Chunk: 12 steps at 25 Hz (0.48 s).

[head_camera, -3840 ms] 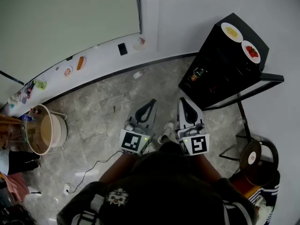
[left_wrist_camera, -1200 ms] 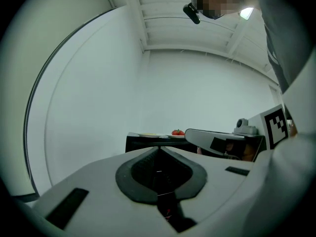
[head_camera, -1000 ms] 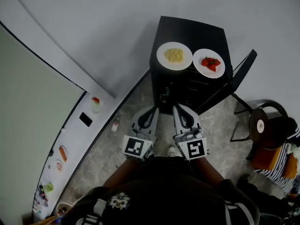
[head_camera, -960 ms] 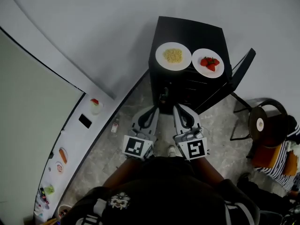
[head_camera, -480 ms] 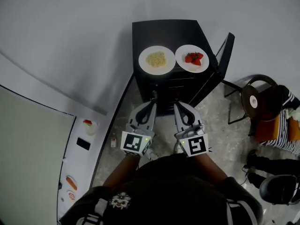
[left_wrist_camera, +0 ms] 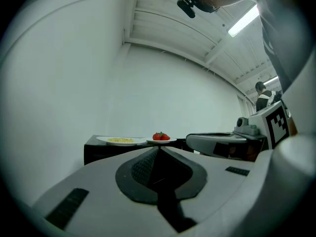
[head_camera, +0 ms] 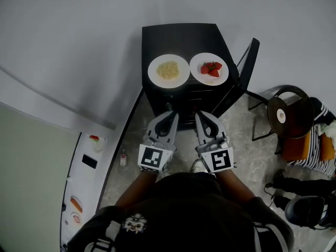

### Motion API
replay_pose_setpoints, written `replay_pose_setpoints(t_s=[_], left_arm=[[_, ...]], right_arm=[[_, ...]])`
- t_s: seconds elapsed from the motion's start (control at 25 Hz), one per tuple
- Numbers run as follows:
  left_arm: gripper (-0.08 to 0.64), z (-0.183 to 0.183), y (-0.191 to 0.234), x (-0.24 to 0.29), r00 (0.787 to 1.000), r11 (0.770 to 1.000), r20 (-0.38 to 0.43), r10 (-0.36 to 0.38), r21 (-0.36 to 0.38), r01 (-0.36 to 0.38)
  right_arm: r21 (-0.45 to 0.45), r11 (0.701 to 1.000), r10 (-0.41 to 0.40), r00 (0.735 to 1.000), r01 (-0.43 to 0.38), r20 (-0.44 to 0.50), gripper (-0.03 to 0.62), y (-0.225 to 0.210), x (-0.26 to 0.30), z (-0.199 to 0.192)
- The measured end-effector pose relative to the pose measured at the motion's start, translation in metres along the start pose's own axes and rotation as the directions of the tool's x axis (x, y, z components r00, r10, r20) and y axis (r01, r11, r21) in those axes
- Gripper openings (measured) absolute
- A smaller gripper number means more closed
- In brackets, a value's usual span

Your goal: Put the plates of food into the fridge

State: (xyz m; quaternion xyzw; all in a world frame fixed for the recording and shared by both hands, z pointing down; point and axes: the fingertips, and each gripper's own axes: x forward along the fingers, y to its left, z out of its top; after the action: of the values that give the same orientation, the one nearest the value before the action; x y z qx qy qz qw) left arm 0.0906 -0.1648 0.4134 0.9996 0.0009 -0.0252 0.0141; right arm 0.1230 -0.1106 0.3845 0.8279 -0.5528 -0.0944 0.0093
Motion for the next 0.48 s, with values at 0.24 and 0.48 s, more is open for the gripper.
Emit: replay_pose_setpoints(t_s=[0.24,0.48], left_arm=[[0.028,0.012,-0.006,0.015,0.999,0.999,0.013,0.034,-0.026,-0.034],[0.028,0.014,0.000,0.027,0.998,0.995,0.005,0.063,0.073,-0.063]], right_arm=[[0.035,0.999,0.019,1.000,-0.019,-0.005,0.025,-0.017,0.002,0.002],[0.043,0.999,0.022,0.999,-0.021,-0.038,0.026,-0.034,0.008,-0.005]])
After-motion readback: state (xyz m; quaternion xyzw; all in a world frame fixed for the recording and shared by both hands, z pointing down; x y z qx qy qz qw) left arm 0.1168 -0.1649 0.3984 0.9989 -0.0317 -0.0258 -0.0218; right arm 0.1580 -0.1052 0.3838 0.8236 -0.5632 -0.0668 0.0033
